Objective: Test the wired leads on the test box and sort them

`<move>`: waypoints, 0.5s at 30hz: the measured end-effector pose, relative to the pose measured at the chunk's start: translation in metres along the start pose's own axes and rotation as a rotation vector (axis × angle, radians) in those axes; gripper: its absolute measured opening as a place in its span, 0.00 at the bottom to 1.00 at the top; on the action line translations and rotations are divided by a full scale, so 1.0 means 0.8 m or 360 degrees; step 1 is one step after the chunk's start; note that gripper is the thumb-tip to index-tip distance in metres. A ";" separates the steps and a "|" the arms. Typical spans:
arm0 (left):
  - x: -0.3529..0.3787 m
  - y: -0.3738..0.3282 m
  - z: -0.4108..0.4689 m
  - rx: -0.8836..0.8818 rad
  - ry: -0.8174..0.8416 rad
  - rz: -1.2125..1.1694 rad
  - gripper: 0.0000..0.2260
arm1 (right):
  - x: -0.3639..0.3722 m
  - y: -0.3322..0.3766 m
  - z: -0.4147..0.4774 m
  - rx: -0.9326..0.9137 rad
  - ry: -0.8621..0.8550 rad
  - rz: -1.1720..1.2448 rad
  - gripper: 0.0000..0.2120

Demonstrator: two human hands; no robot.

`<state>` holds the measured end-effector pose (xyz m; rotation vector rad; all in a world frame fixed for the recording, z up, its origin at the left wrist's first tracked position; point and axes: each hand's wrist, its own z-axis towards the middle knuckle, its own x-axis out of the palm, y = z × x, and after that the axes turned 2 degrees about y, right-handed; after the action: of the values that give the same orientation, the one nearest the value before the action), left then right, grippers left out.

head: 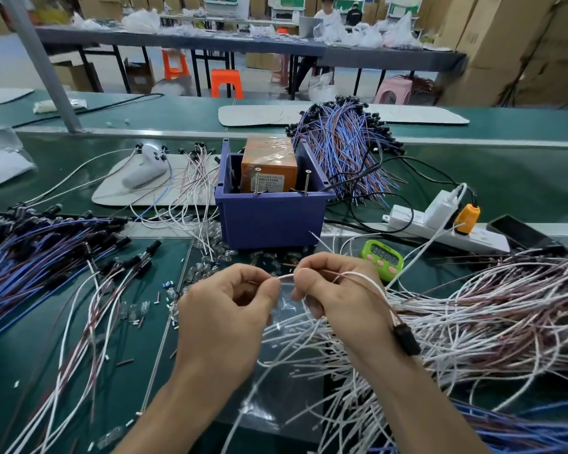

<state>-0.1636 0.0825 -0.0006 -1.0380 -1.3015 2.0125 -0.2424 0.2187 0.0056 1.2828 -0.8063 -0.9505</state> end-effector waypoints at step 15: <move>-0.011 0.004 0.008 -0.0083 0.0002 -0.0193 0.05 | -0.027 0.018 -0.001 0.0526 0.0359 0.0609 0.23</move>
<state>-0.1639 0.0714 0.0012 -0.9595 -1.3893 1.8970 -0.2486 0.2393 0.0203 1.4205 -1.0124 -0.3682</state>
